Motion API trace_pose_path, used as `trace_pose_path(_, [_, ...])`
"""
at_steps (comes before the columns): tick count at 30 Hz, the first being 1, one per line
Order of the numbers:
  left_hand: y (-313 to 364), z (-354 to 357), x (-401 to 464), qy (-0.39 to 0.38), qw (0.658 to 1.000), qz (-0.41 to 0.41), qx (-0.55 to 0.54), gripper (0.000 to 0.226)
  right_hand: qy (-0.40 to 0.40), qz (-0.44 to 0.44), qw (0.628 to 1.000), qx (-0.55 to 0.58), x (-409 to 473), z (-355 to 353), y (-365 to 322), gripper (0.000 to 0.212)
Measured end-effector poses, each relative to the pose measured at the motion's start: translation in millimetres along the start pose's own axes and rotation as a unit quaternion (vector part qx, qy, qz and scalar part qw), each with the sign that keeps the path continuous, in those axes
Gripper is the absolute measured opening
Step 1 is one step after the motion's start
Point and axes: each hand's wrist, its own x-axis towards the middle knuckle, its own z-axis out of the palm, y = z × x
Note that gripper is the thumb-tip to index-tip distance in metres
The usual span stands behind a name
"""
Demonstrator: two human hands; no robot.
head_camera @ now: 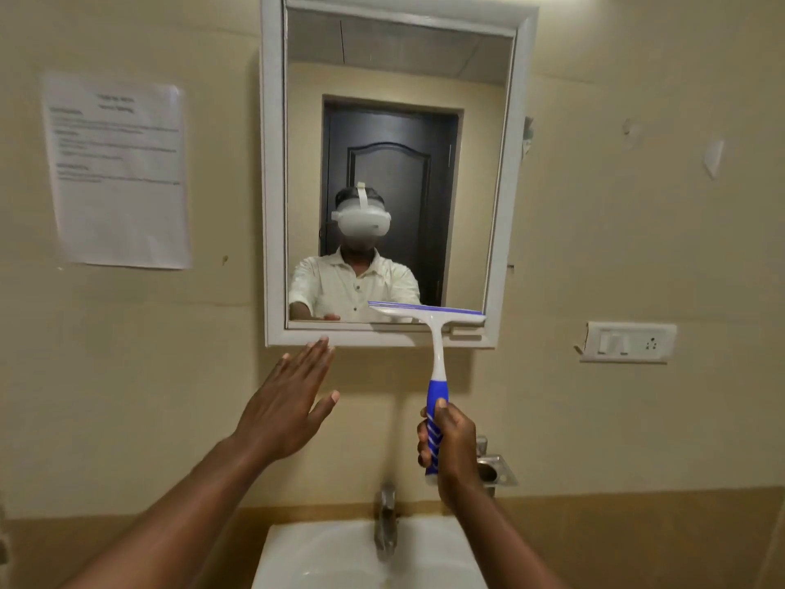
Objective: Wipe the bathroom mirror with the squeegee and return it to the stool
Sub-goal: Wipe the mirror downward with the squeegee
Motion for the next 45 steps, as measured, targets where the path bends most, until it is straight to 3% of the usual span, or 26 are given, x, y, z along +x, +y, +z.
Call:
trace_pose_path(7, [-5, -24, 21, 0.050, 0.999, 0.010, 0.002, 0.068, -0.024, -0.086, 0.996, -0.027, 29, 19, -66, 0.034])
trace_pose_path(12, [-9, -46, 38, 0.088, 0.996, 0.028, 0.002, 0.069, -0.016, -0.149, 0.988, -0.039, 61, 36, -131, 0.022])
trace_pose_path(17, [-10, -67, 57, 0.114, 0.992, 0.049, 0.002, 0.069, 0.007, -0.184, 0.983, -0.029, 90, 52, -186, 0.022])
trace_pose_path(26, [-12, -93, 86, 0.153, 0.985, 0.071, 0.025, 0.069, -0.028, -0.222, 0.975, 0.014, 129, 68, -283, 0.021])
trace_pose_path(33, [-17, -104, 95, 0.165, 0.984, 0.062, 0.036, 0.067, -0.031, -0.229, 0.973, 0.004, 145, 82, -304, 0.018])
trace_pose_path(45, [-23, -98, 94, 0.153, 0.986, 0.052, 0.033, 0.066, -0.050, -0.176, 0.982, 0.035, 163, 82, -307, 0.032])
